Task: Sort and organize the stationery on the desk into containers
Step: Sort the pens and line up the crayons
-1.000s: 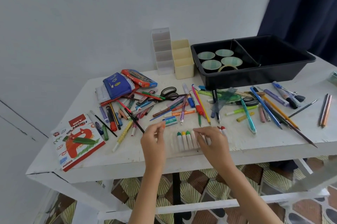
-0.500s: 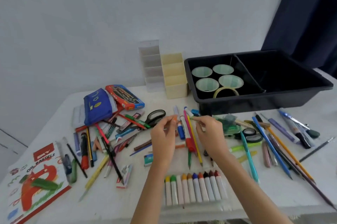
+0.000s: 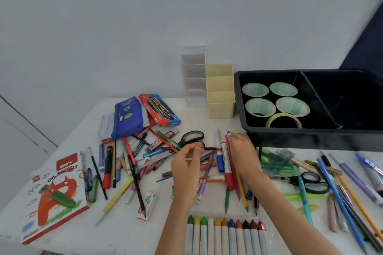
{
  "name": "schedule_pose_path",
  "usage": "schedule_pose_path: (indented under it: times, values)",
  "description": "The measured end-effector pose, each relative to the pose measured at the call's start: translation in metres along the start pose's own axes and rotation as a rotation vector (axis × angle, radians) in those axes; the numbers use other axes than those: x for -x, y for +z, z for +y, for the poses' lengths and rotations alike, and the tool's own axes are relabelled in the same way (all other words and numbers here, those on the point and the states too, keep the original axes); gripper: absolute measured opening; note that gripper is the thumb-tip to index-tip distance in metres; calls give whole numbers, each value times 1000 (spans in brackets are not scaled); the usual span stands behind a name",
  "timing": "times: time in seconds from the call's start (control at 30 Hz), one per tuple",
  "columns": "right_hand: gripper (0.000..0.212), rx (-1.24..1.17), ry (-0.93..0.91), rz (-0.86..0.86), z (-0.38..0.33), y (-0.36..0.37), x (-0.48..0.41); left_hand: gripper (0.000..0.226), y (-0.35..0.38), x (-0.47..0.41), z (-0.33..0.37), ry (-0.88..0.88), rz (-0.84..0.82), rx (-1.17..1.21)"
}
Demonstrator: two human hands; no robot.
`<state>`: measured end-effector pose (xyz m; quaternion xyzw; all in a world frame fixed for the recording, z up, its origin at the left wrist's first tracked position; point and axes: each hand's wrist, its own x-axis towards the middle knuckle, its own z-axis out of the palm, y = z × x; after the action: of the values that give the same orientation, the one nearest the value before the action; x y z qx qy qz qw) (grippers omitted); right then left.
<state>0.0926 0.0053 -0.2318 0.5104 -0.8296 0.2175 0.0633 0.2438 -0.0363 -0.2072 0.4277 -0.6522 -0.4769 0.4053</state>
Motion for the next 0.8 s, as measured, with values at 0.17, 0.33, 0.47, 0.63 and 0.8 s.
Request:
schedule_pose_path:
  times: [0.17,0.33,0.47,0.63,0.8]
  values:
    - [27,-152,51,314,-20,-9,22,23,-17,11,-4,-31,36,20]
    - [20,-480,82,443,-60,-27,60,12,-42,34,-6,23,96,49]
    - [23,-727,215,431,-91,-31,101,11,-68,59,-17,12,137,42]
    - [22,-867,329,368,-116,-27,154,11,-94,95,-31,-34,135,65]
    - [21,-871,291,363,-133,-23,193,18,-108,123,-43,-50,6,47]
